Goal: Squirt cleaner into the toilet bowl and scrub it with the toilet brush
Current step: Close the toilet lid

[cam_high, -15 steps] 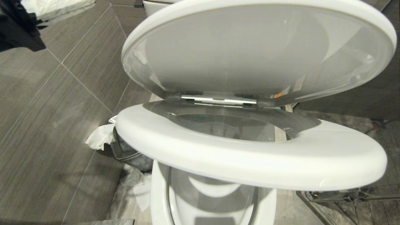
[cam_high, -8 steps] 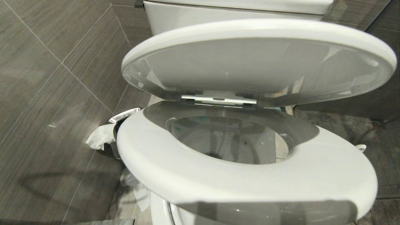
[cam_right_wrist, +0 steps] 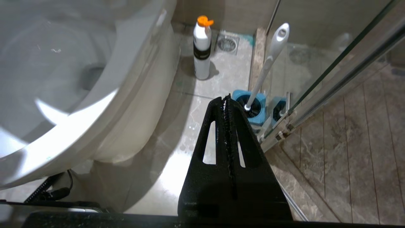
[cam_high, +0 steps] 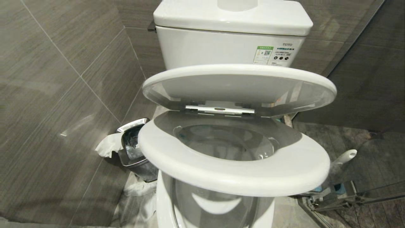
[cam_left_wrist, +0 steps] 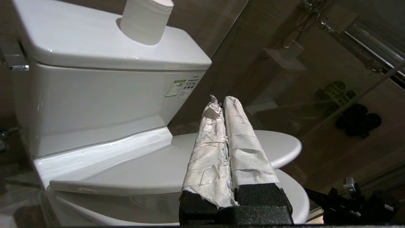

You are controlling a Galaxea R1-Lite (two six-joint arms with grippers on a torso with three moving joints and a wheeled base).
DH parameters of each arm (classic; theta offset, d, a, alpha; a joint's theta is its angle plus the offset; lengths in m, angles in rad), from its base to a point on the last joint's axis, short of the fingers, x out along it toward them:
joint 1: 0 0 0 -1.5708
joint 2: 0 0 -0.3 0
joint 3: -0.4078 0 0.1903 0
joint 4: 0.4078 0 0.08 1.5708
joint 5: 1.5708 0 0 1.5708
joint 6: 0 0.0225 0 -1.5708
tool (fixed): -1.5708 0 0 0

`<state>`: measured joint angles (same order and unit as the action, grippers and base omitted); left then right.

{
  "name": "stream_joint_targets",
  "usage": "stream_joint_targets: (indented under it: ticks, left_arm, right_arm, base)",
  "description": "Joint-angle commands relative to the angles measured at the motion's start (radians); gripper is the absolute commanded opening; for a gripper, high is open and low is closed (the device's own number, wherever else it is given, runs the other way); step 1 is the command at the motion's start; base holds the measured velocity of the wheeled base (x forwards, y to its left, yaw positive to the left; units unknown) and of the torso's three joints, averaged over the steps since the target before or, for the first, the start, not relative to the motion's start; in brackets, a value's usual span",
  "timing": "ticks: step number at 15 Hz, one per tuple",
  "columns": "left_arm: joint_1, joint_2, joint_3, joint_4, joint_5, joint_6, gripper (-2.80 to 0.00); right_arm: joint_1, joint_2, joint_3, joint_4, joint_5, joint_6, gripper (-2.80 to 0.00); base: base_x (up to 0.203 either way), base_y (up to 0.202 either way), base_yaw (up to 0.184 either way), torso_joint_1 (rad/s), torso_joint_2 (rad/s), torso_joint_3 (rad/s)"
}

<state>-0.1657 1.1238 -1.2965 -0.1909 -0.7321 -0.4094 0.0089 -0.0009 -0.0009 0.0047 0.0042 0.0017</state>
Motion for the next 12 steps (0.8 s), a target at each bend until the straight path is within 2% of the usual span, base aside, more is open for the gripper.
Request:
stream_joint_targets:
  ticks: [1, 5, 7, 9, 11, 12]
  left_arm:
    - [0.0, -0.015, 0.003, -0.001, -0.004, -0.002, -2.8]
    - [0.002, -0.029, 0.033, -0.011, -0.016, 0.003, -2.8]
    - [0.011, -0.025, 0.042, -0.027, -0.066, 0.001, -2.8]
    - [0.08, -0.009, 0.042, -0.068, -0.136, -0.006, -2.8]
    - [0.104, 0.052, 0.017, -0.042, -0.146, -0.017, -2.8]
    - [0.109, 0.1, -0.033, -0.003, -0.147, -0.015, -2.8]
  right_arm:
    - [0.0, 0.001, -0.001, 0.0, 0.0, 0.0, -2.8]
    - [0.0, 0.001, -0.001, 0.0, 0.0, 0.0, -2.8]
    - [0.0, 0.001, 0.001, 0.0, 0.0, 0.0, -2.8]
    - [0.0, 0.001, 0.0, 0.0, 0.0, 0.0, -2.8]
    - [0.0, 0.001, -0.001, 0.0, 0.0, 0.0, -2.8]
    - [0.0, 0.001, 0.001, 0.0, 0.0, 0.0, -2.8]
  base:
    - [0.0, 0.0, 0.0, -0.002, 0.01, 0.203]
    - [0.0, 0.0, 0.0, -0.002, 0.0, 0.179]
    - [0.0, 0.0, 0.0, -0.002, 0.0, 0.037]
    - [0.0, 0.0, 0.0, 0.001, 0.0, 0.013]
    - [0.0, 0.0, 0.0, 0.0, 0.0, 0.0]
    - [0.0, 0.0, 0.0, 0.0, 0.0, 0.0]
